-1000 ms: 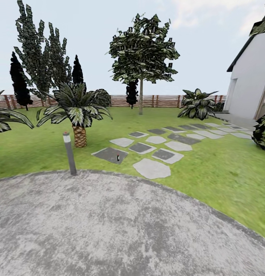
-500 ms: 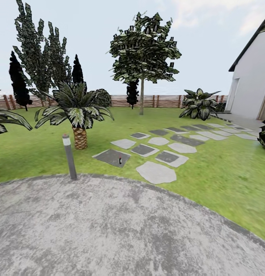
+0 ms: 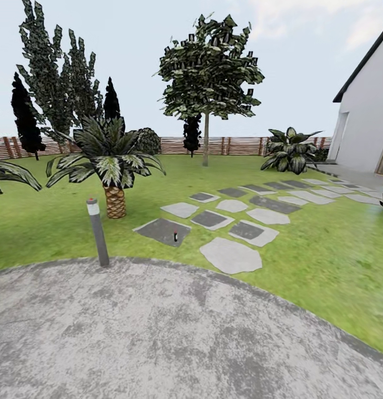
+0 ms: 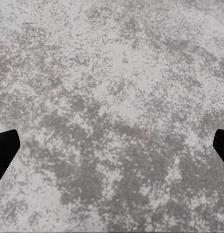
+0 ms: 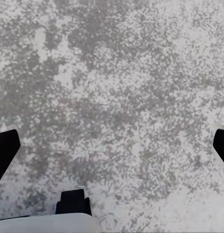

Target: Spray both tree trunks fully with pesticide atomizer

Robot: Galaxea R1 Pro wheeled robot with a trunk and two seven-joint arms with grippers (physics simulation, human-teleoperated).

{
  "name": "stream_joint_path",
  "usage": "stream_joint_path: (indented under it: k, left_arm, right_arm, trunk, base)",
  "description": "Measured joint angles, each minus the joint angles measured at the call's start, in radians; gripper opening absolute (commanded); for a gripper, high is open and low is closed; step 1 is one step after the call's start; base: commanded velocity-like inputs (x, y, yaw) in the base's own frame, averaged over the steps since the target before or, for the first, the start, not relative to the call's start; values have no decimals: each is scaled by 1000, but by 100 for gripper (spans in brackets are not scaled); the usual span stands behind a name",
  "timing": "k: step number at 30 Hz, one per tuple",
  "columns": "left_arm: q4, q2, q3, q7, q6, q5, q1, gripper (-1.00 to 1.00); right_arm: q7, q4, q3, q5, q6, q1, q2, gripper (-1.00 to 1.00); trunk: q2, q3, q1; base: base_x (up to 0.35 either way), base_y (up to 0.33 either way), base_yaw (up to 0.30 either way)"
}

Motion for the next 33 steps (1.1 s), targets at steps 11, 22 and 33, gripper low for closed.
stream_joint_path:
  k: [11, 22, 33]
  left_arm:
    - [-2, 0, 1, -3, -1, 1, 0, 100]
    - [-6, 22, 5, -4, -1, -2, 0, 100]
    - [-3, 25, 6, -4, -2, -1, 0, 100]
  right_arm:
    - [0, 0, 0, 0, 0, 0, 0, 100]
    - [-1, -1, -1, 0, 0, 0, -9, 100]
    - [-2, -3, 0, 0, 0, 0, -12, 100]
  trunk:
    - [0, -1, 0]
    - [0, -1, 0]
    - [0, -1, 0]
  base:
    - [350, 66, 0]
    - [350, 60, 0]
    - [350, 33, 0]
